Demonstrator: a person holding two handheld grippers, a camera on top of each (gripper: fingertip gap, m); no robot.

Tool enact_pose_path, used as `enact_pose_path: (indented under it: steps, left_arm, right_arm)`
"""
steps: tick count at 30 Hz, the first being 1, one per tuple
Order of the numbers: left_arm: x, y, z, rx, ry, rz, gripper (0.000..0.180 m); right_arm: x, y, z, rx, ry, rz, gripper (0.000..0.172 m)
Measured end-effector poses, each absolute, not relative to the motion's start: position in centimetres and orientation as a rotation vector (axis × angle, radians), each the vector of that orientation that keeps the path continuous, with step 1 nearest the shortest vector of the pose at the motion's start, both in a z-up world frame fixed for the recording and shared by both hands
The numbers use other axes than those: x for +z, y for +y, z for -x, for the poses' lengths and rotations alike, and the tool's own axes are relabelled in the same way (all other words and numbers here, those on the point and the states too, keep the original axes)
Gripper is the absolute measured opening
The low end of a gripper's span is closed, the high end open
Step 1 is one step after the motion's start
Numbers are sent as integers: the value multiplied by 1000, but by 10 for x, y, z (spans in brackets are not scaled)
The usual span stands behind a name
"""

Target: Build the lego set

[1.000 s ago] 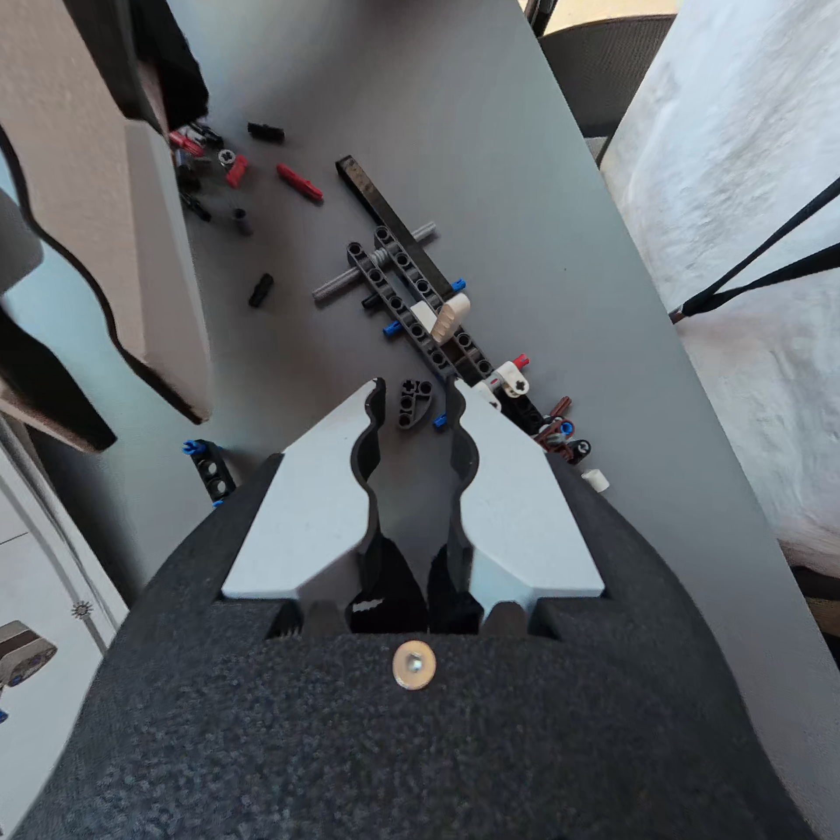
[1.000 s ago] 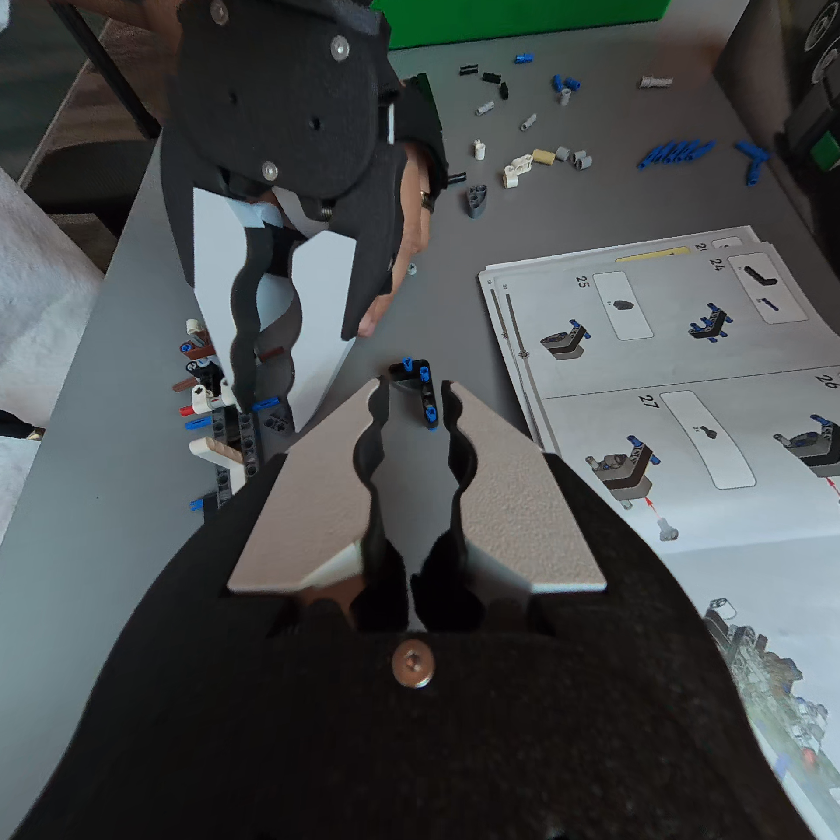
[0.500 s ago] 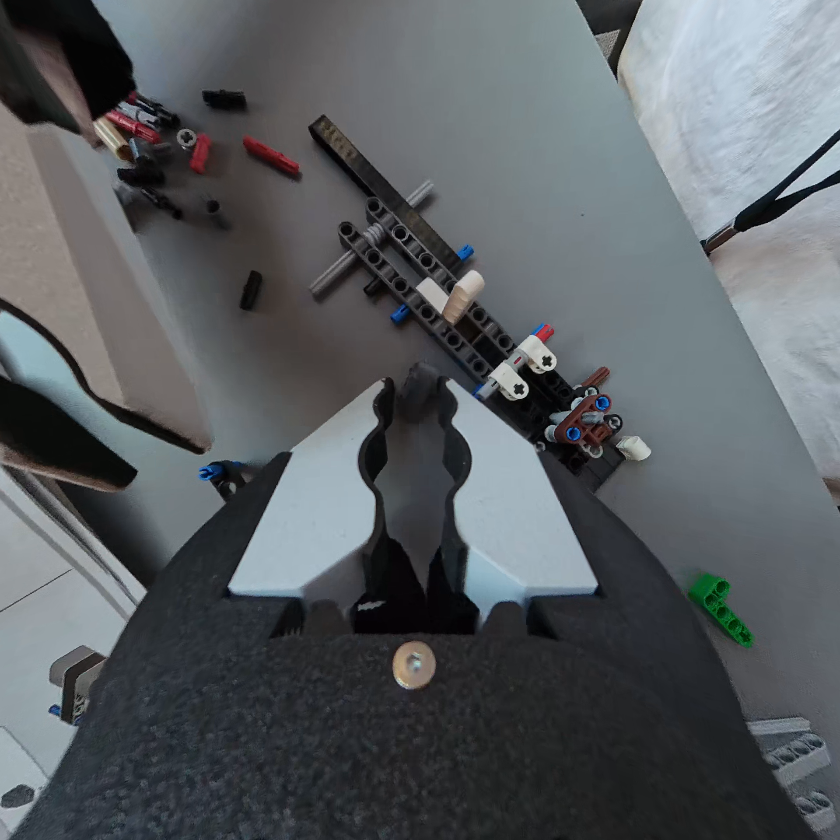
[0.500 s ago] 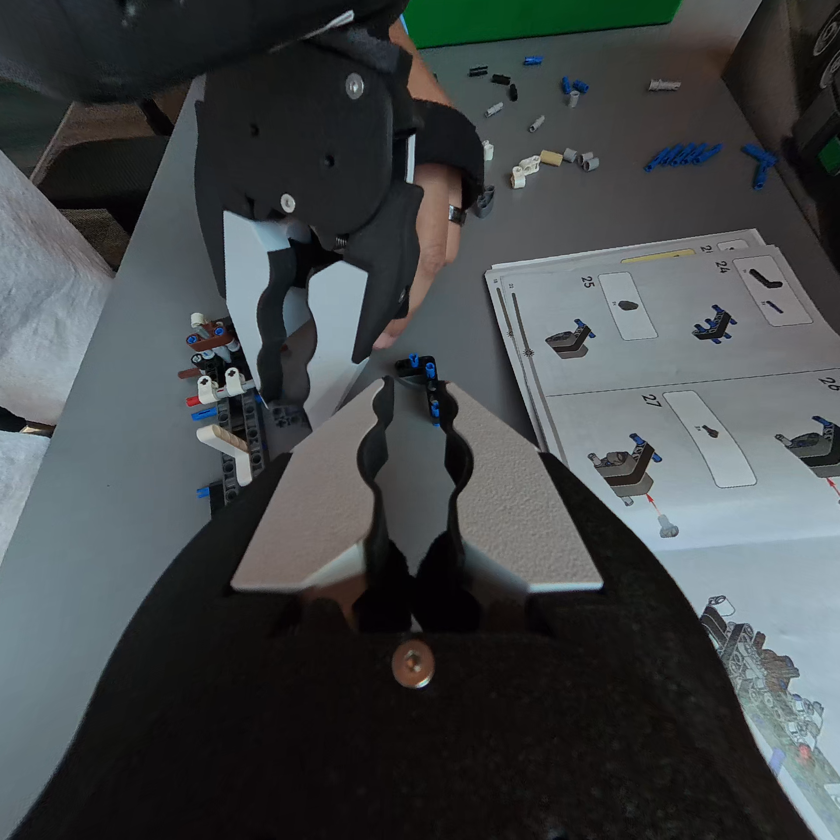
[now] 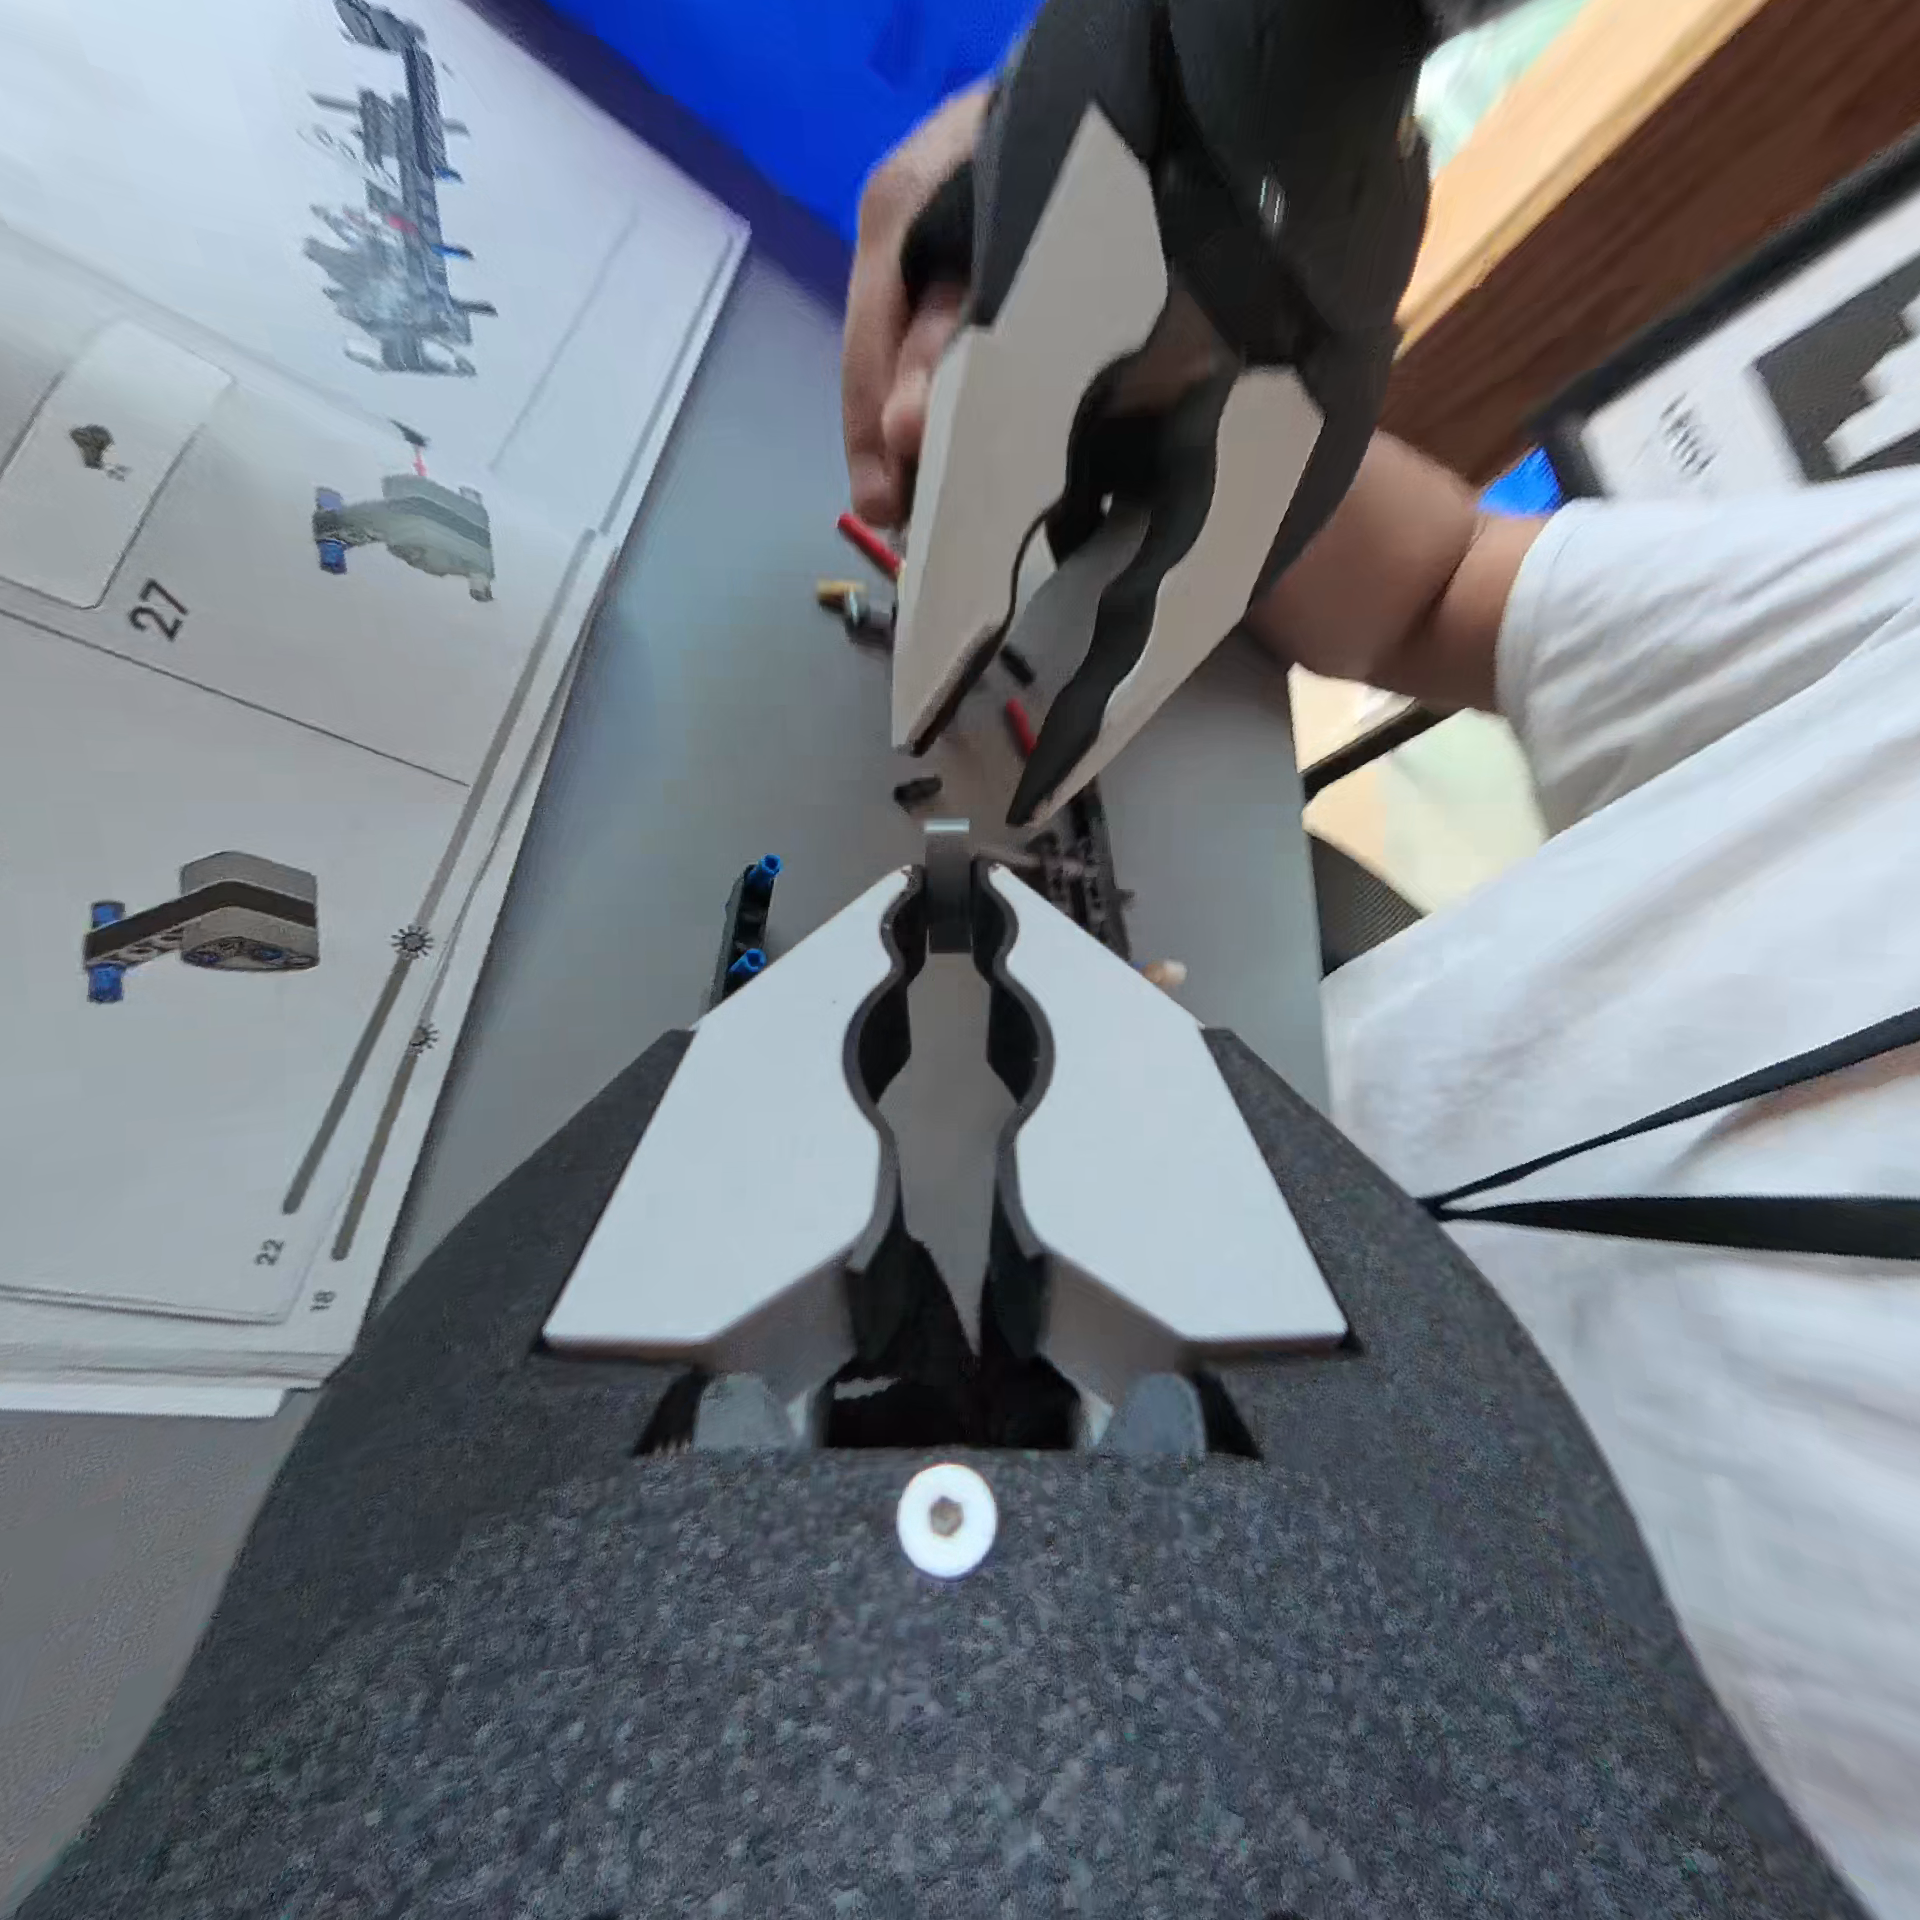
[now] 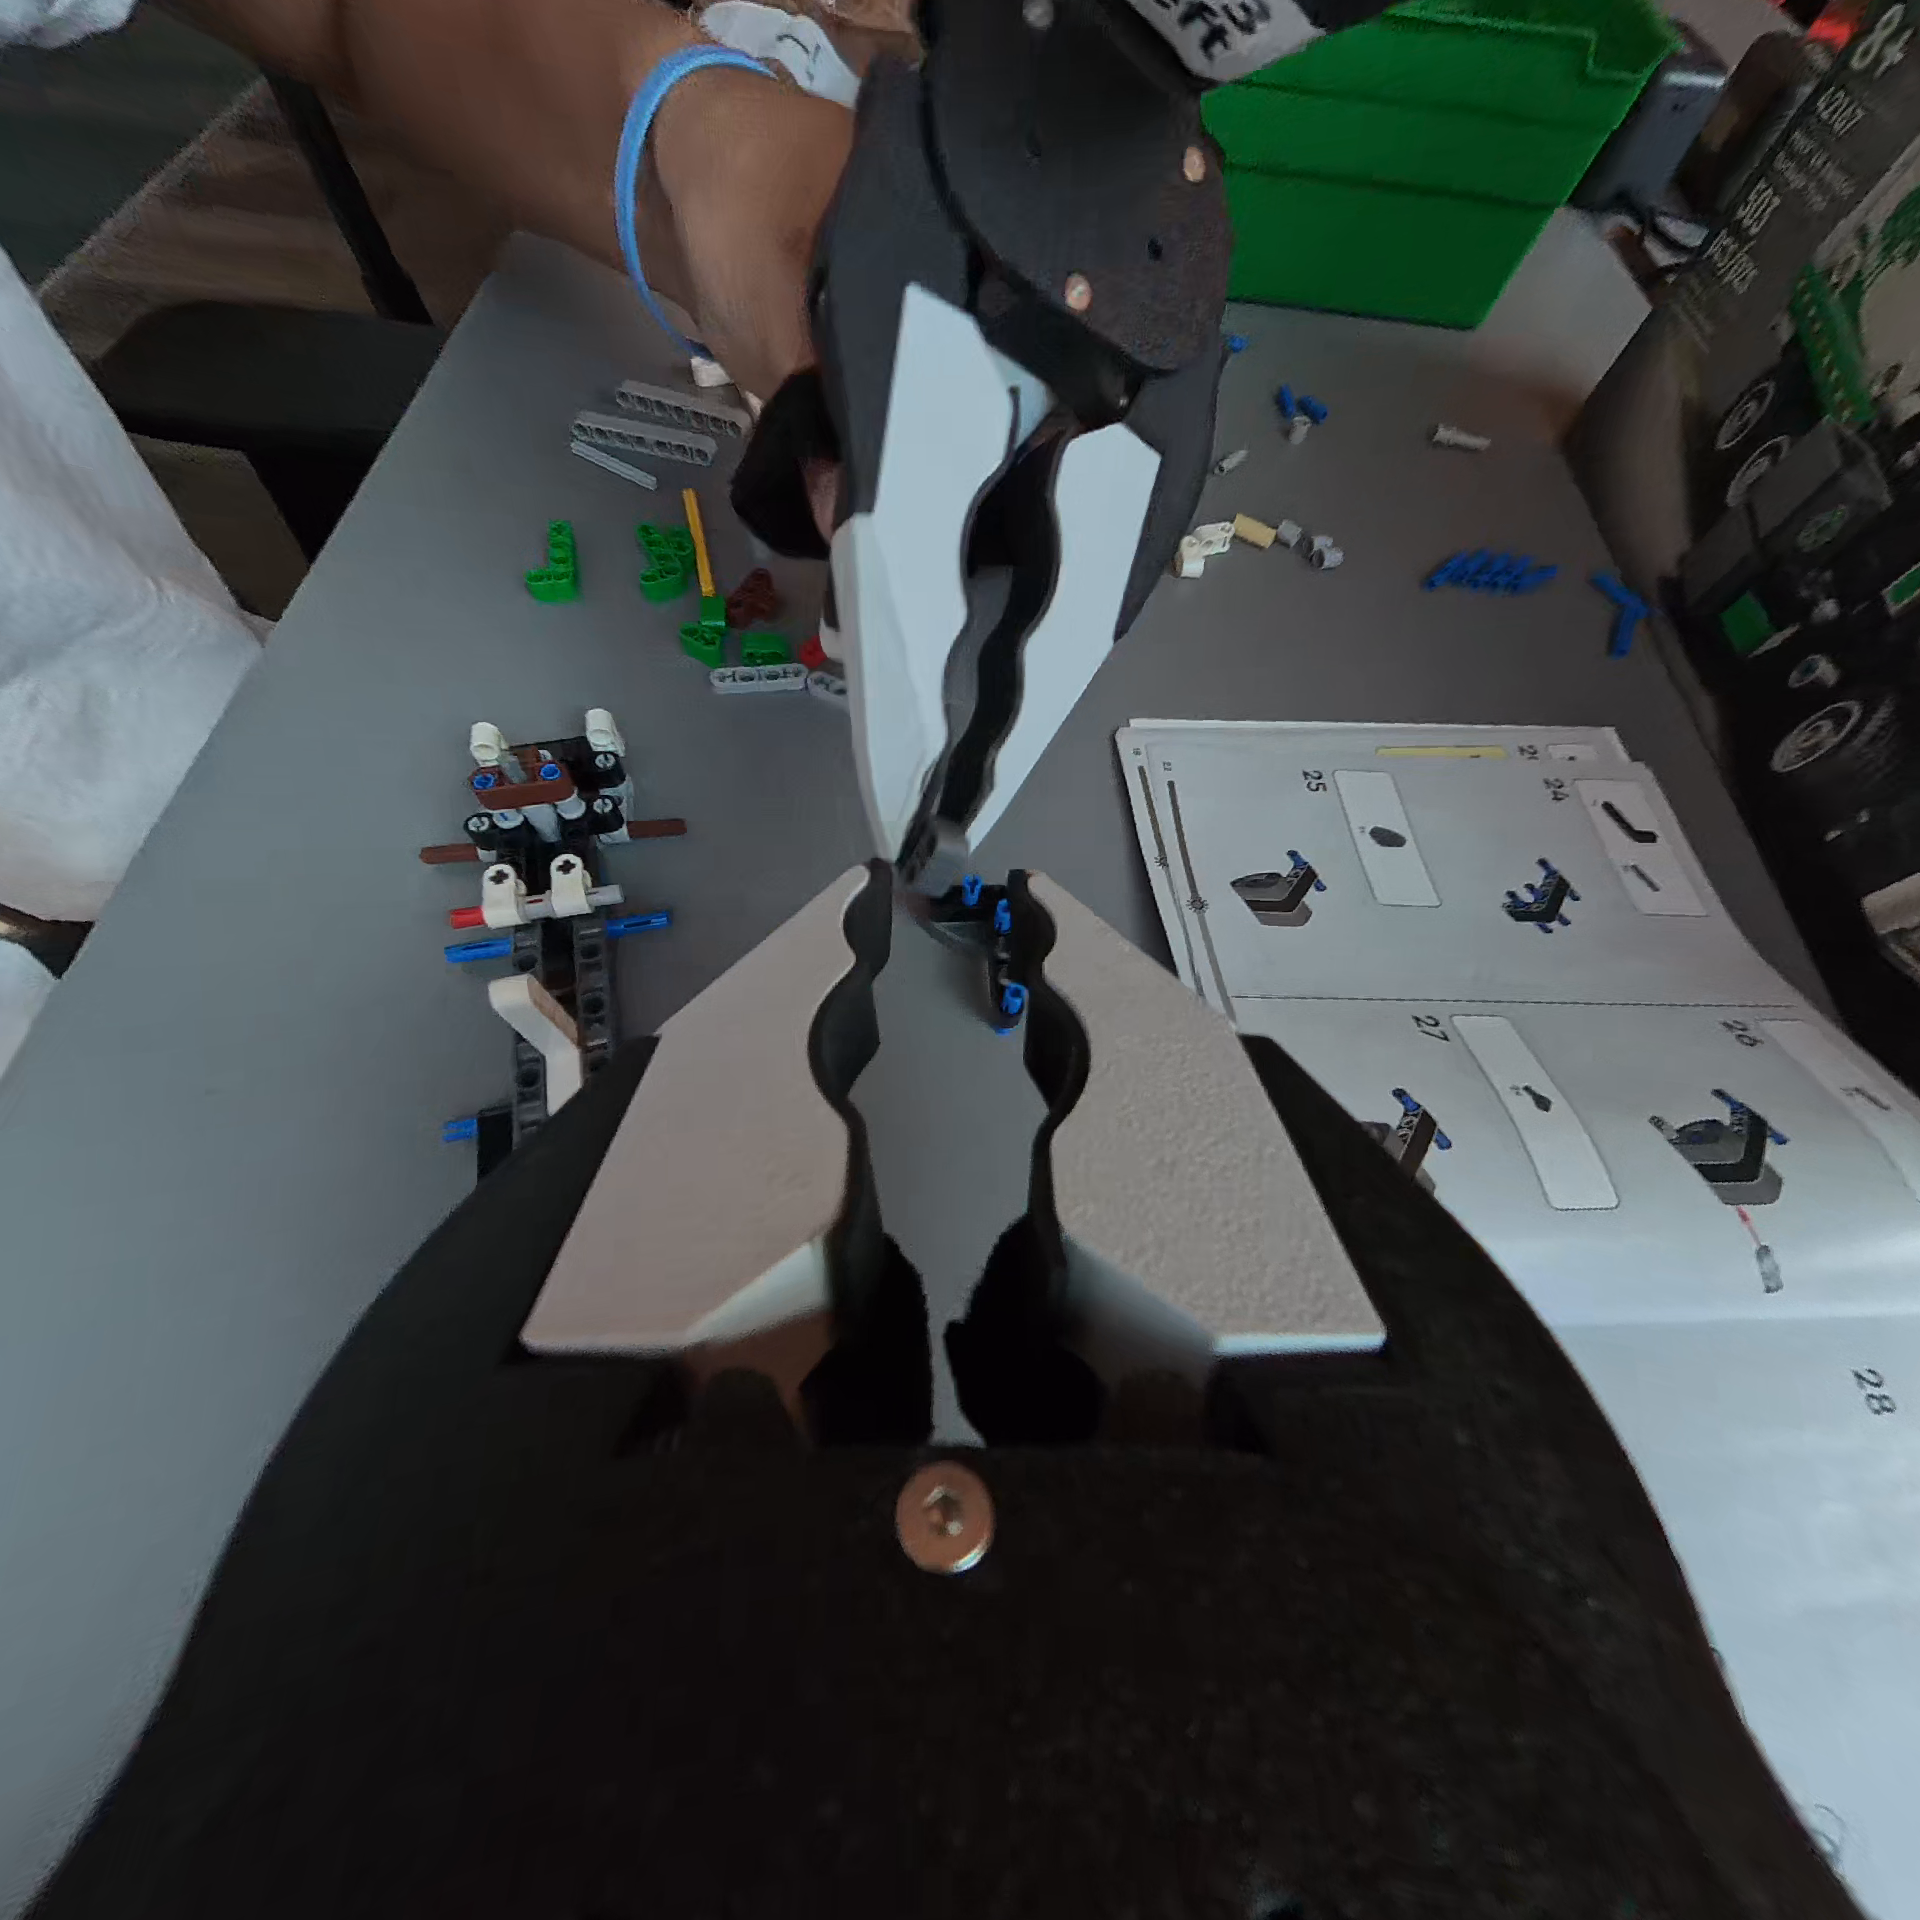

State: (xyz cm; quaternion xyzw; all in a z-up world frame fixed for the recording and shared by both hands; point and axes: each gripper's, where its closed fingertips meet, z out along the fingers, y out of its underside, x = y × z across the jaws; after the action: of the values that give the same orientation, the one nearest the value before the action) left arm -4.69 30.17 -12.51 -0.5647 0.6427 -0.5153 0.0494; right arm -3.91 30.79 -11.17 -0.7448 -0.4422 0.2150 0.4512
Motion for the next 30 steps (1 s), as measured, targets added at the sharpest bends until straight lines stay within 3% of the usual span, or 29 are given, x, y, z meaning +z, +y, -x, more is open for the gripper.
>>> enact_pose_path:
  steps: [8,13,20,22,25,30]
  left_arm:
    - [-80,318,42,-2155,1310,1862,6]
    - [-78,324,34,-2173,1129,1839,5]
    - [-76,323,35,-2163,1124,1786,6]
    - [-69,319,39,-2171,1197,1715,15]
    - [-58,317,47,-2236,1248,1650,19]
    - [-15,290,71,-2748,1323,1375,26]
  right_arm:
    - [-96,327,49,207,-1012,1728,29]
    - [-89,339,49,69,-896,1712,33]
    - [-86,341,45,25,-876,1695,24]
    - [-79,339,44,0,-878,1650,23]
    - [-61,330,47,80,-865,1556,23]
    - [-26,307,67,475,-844,1265,23]
